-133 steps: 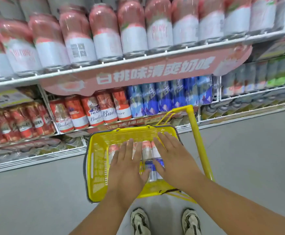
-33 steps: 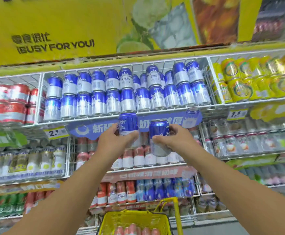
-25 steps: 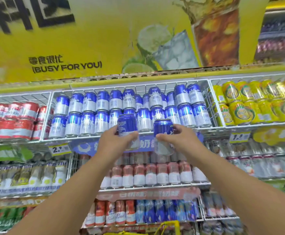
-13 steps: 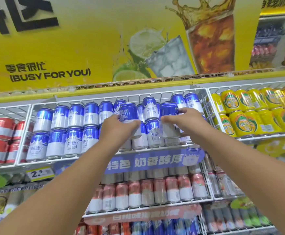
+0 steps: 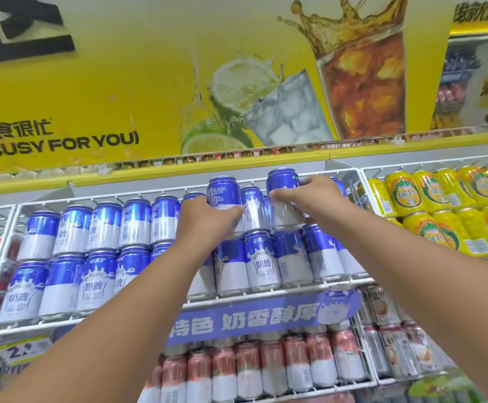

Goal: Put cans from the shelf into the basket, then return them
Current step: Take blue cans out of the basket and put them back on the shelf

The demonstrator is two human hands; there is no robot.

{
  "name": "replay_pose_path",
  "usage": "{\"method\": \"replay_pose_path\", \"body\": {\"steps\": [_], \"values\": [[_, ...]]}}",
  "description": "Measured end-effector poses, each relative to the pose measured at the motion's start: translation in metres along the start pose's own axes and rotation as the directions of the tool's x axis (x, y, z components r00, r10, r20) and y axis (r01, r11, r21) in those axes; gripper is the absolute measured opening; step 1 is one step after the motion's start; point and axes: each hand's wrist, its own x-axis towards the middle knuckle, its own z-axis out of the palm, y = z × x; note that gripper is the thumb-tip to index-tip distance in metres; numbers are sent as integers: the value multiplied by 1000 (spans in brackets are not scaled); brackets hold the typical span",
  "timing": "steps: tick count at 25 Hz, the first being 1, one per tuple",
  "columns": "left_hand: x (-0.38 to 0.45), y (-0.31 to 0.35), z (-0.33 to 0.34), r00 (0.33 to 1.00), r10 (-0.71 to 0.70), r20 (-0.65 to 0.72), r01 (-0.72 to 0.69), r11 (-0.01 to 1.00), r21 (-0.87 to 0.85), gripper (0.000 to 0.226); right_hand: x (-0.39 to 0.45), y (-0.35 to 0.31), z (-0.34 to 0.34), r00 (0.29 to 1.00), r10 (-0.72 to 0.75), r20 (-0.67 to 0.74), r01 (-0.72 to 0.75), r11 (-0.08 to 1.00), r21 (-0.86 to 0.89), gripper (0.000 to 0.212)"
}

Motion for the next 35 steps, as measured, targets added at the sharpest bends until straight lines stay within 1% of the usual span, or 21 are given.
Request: {"method": "replay_pose_path", "body": {"steps": [4, 8, 9, 11, 12, 14, 18, 23, 25, 26, 28, 30, 33, 35], "values": [[16, 2, 14, 998, -32, -57, 35, 998, 48, 40, 25, -2, 7, 1000, 17, -25, -20, 992, -127, 54], [25, -1, 24, 993, -46, -111, 60, 991, 122, 52, 41, 4, 9, 998, 45, -48, -54, 976, -209, 66], [27, 0, 27, 992, -41, -123, 58, 988, 142, 53, 44, 5, 10, 998, 49, -50, -60, 970, -235, 66], [29, 1, 32, 990, -16, -139, 43, 980, 193, 52, 48, 6, 11, 998, 45, -47, -57, 952, -301, 56], [31, 1, 34, 990, -1, -140, 32, 976, 215, 54, 50, 6, 12, 998, 44, -44, -56, 944, -326, 51], [33, -2, 38, 990, 13, -139, 21, 970, 243, 58, 50, 4, 15, 998, 53, -45, -65, 928, -368, 47], [40, -14, 42, 991, 25, -134, 17, 954, 300, 64, 54, 9, 22, 997, 40, -63, -64, 892, -448, 50], [43, -19, 49, 975, 93, -202, -1, 911, 412, 69, 59, 12, 31, 998, 12, -66, -44, 859, -510, 49], [44, -22, 51, 967, 123, -225, -16, 904, 428, 77, 59, 13, 34, 998, -7, -65, -30, 840, -541, 54], [44, -23, 52, 964, 131, -232, -22, 907, 421, 79, 58, 14, 34, 997, -25, -71, -19, 830, -557, 60], [43, -26, 51, 960, 155, -235, -45, 910, 413, 75, 56, 18, 34, 994, -56, -95, -11, 807, -591, 80], [41, -29, 51, 959, 179, -218, -77, 911, 405, 70, 56, 22, 33, 992, -72, -103, -5, 795, -607, 89], [38, -36, 47, 958, 216, -189, -136, 922, 363, 66, 55, 24, 31, 995, -69, -73, 12, 806, -592, 85], [34, -41, 45, 956, 244, -163, -176, 922, 345, 58, 51, 26, 30, 995, -82, -51, 36, 809, -586, 79]]}}
